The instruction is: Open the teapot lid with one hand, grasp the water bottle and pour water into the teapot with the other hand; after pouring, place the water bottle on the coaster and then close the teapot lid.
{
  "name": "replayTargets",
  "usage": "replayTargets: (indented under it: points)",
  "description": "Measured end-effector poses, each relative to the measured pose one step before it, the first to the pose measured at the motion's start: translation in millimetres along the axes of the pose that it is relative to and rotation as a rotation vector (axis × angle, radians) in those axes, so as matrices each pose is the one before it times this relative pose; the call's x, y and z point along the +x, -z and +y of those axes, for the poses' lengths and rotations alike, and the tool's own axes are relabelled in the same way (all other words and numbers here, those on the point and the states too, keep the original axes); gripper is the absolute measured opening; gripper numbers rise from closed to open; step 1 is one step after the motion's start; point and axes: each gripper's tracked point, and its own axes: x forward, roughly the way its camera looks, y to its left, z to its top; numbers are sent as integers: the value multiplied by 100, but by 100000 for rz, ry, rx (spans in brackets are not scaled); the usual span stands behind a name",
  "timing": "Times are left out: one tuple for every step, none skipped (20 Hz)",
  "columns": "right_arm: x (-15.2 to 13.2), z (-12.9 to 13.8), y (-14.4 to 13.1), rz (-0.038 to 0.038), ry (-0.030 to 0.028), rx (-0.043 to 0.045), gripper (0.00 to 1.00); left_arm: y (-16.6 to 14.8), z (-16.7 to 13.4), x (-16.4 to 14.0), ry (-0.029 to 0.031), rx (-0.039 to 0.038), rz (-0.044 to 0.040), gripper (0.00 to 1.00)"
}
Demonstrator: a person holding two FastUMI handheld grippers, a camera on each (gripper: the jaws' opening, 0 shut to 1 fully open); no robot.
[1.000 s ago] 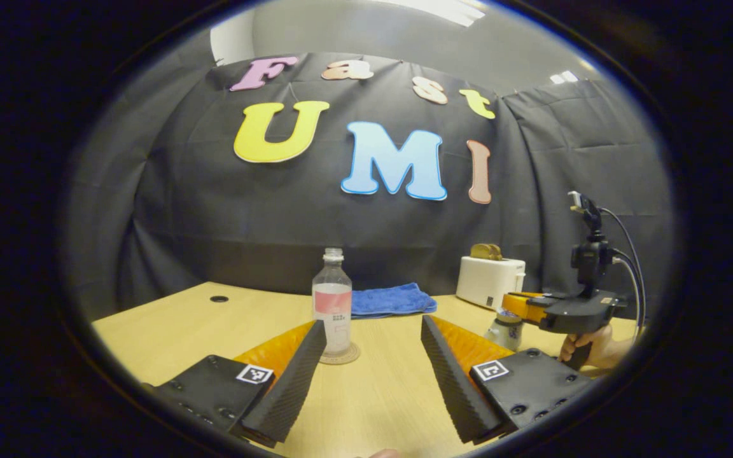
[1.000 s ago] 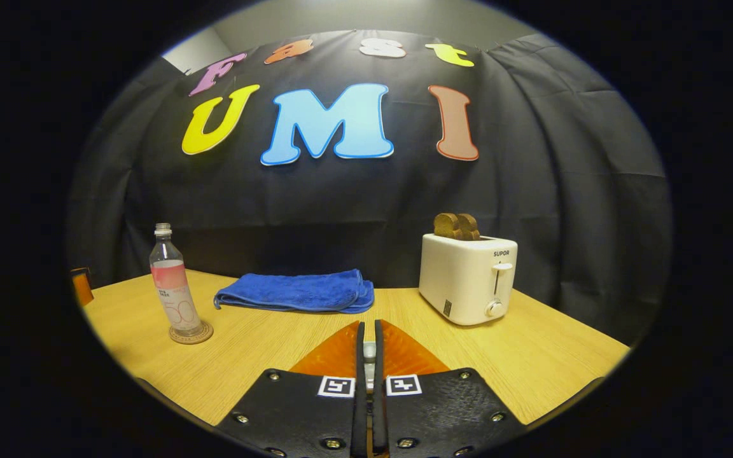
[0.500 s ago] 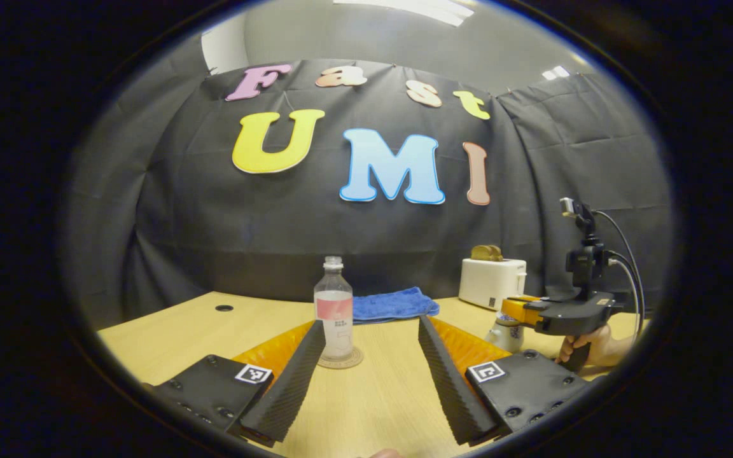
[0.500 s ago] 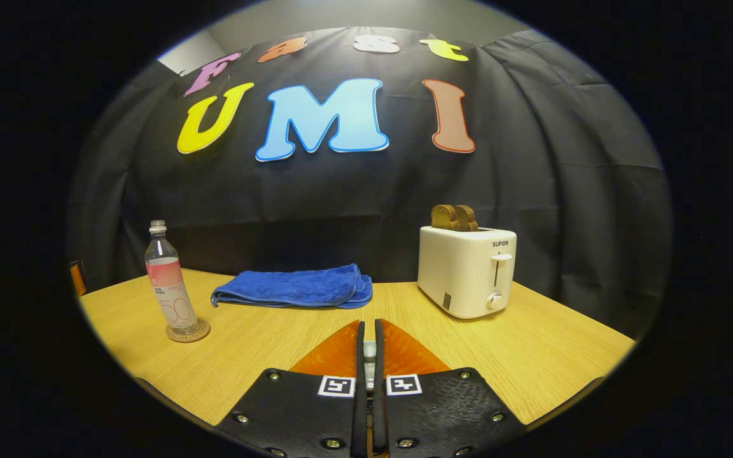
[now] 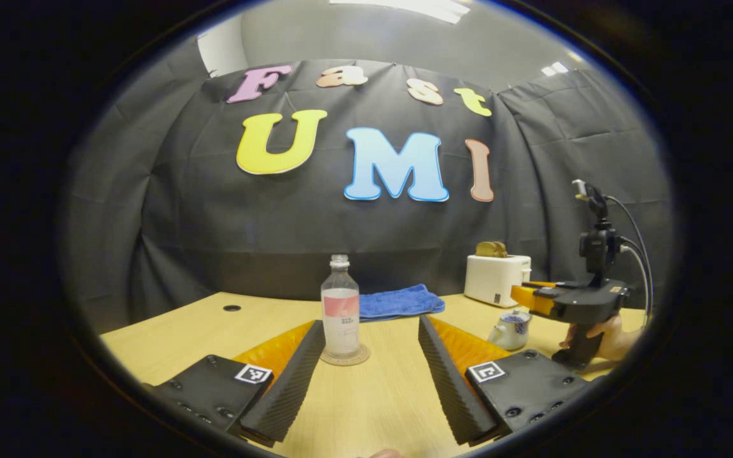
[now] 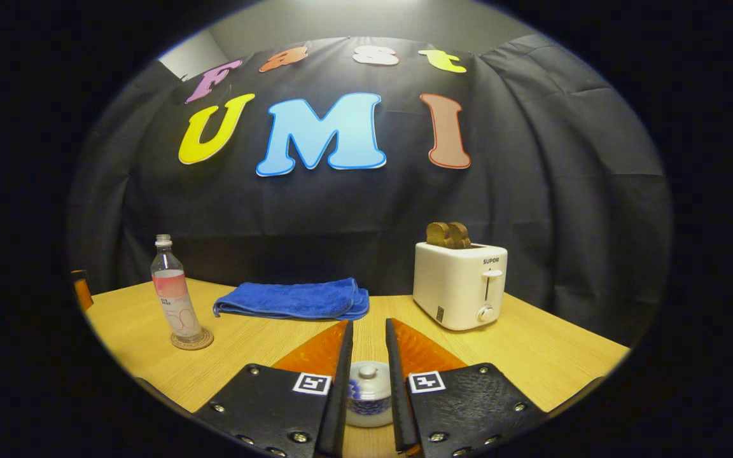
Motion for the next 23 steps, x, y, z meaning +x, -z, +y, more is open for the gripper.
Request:
replayTargets:
  points:
    - [-698,-495,-649,-1206,1200,-266,30,-127,5,-129,-12,13,-255,100]
    - [-1124,-254,-1080,-2164,340,35,30,-60,80,-163,-110,279,-126,100]
    - [-1451,-142,-739,-1599,-122,601,31,142,-106,-174,-359,159,-301,100]
    - [-1424,130,-249,32,-811,817,31,271,-301,-28,125,-778,166,100]
    - [-1724,364,116,31,-1379,811,35,390,-400,-161,317,-1668,339,100]
    - [-1612,263,94,39,-128,60,40,378,-449,-250,311,-2108,538,100]
    - [-1734,-75,116,-624,1876,-202,46,560,-531,-110,-14,-1750,424,100]
    - [-1577,-135,-23,-1539,2861,-294,46,490,-486,-238,-112,-1032,595,100]
    - [-1322,500,-191,-2432,1478,150,63,449,-732,-355,327,-115,412,100]
    - [-1080,520,-190,-2389,1192,-7,67,260,-667,-177,-18,625,293,100]
    - [-895,1032,44,-1327,-1595,-211,85,174,-411,-204,-625,1150,-177,100]
    - [-510,936,401,59,-1474,-587,90,93,-489,-388,-129,1231,42,100]
    - [-235,539,926,2628,-1393,-282,94,241,-530,-459,-313,1115,120,100]
    - [-88,503,1200,3873,-1101,469,94,51,-417,-444,-233,1342,-130,99]
    - [-150,612,1097,3547,-2142,719,95,378,-178,-307,-1038,1124,260,100]
    - [-118,359,1083,2706,-976,547,96,31,-69,-443,-1170,342,-75,100]
    - [-171,-259,636,516,1074,495,96,51,-166,-324,-894,384,-551,100]
    - [-18,-199,363,951,1323,-72,96,45,28,-291,-1639,657,-399,100]
    - [-317,186,-435,-1858,462,-357,96,131,254,-112,-1815,956,-396,100]
    - [320,400,484,521,-705,-153,96,73,-80,-339,-1388,1968,38,99]
    - [-287,791,148,610,-1717,-1842,96,183,-364,425,109,1272,270,100]
    - [227,212,-185,-637,-1477,-1,97,705,-620,317,902,-1235,3211,99]
    - [-21,81,75,687,-200,-338,96,159,958,-162,-4242,1334,-239,100]
